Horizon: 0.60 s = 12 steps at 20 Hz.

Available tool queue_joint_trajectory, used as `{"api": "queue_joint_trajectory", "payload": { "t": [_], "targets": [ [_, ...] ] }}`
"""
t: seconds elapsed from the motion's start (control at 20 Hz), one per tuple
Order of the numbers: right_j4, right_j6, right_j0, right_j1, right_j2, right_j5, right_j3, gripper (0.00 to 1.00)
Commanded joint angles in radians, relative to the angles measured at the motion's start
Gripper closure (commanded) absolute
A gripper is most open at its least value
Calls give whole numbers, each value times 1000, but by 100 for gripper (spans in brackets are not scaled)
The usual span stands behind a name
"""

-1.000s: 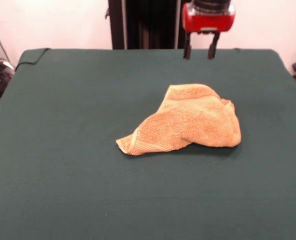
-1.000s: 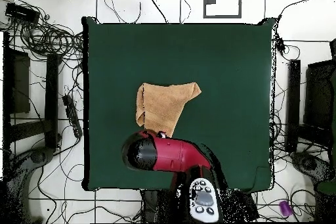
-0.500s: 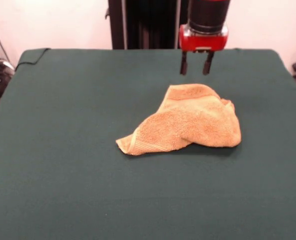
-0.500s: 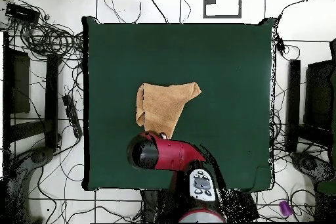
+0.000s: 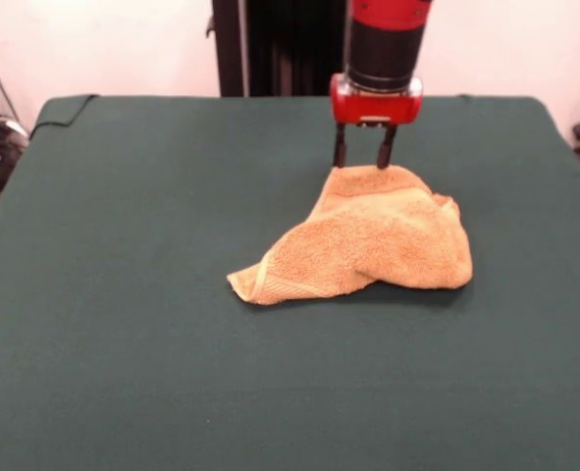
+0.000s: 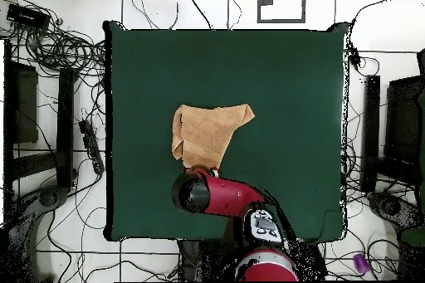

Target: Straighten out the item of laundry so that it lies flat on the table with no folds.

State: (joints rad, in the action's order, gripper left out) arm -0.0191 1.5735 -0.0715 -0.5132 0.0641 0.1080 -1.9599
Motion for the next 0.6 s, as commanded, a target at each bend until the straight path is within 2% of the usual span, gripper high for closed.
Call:
{"api": "queue_joint_trajectory", "payload": {
  "t": [0.05, 0.5, 0.6],
  "targets": [
    [-60, 231, 11, 19, -42, -9, 16, 0],
    [-86, 213, 6, -7, -55, 98, 51, 0],
    [-93, 218, 3, 2, -64, 90, 53, 0]
  ]
}}
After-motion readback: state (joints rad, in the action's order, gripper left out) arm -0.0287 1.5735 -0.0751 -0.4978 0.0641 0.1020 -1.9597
